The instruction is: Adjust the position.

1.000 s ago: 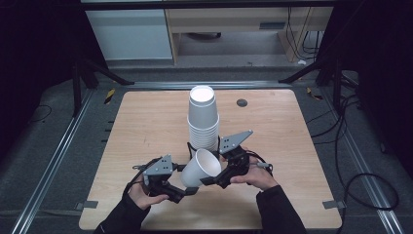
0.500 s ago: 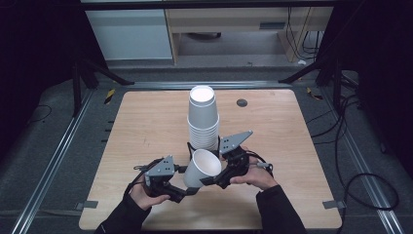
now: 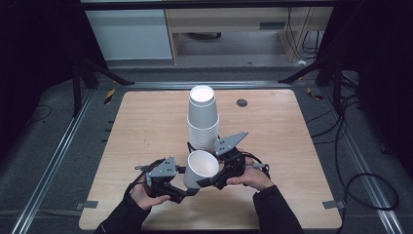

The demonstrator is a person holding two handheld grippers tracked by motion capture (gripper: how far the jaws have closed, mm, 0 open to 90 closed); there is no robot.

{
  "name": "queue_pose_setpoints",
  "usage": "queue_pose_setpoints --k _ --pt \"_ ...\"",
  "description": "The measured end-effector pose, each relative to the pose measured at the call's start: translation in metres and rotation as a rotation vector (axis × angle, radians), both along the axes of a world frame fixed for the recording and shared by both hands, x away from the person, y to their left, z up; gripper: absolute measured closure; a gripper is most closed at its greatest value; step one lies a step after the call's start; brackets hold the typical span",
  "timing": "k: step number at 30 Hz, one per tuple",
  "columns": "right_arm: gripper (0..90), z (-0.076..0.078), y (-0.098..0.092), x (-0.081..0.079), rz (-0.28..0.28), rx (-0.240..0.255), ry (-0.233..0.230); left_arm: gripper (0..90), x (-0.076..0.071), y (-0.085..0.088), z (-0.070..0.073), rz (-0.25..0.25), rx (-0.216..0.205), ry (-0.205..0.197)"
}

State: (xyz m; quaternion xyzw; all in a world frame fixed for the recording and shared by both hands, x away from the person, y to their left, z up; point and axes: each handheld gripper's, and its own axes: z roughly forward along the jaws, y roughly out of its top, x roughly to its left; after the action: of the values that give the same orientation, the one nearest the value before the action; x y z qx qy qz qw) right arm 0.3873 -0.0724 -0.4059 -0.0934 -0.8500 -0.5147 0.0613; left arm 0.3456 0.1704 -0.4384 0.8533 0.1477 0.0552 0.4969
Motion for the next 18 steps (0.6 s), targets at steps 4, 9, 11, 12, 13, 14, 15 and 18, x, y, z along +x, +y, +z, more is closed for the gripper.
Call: queue_pose_setpoints --k 4,9,11,12,13,14,15,18 --pt "17.3 0.001 -0.001 -0.001 -0.001 0.006 -0.006 25.1 0.0 0.0 0.001 0.0 0.001 -0.004" --pt "17.5 0.002 -0.001 -0.002 0.0 0.0 -0.018 25.0 0.0 0.0 0.0 0.003 -0.005 0.006" --pt "17.5 0.002 -0.002 -0.002 -0.001 0.006 -0.019 25.0 0.0 0.0 0.0 0.002 -0.008 0.01" --pt "17.5 0.003 -0.003 -0.001 -0.003 0.011 -0.021 25.0 0.0 0.001 0.0 0.004 -0.004 0.007" --pt "17.5 0.003 -0.004 -0.001 -0.006 0.021 -0.02 24.3 0.001 0.001 0.0 0.006 -0.005 0.013" --pt "17.4 0.005 -0.006 -0.001 -0.005 0.026 -0.021 23.4 0.001 0.001 -0.001 0.007 -0.004 0.013" --pt "17.4 0.006 -0.007 -0.002 -0.007 0.028 -0.023 23.3 0.001 0.001 -0.001 0.008 -0.002 0.013" --pt "17.3 0.008 -0.011 -0.002 -0.017 0.029 -0.034 23.1 0.001 0.002 -0.001 0.009 -0.004 0.019"
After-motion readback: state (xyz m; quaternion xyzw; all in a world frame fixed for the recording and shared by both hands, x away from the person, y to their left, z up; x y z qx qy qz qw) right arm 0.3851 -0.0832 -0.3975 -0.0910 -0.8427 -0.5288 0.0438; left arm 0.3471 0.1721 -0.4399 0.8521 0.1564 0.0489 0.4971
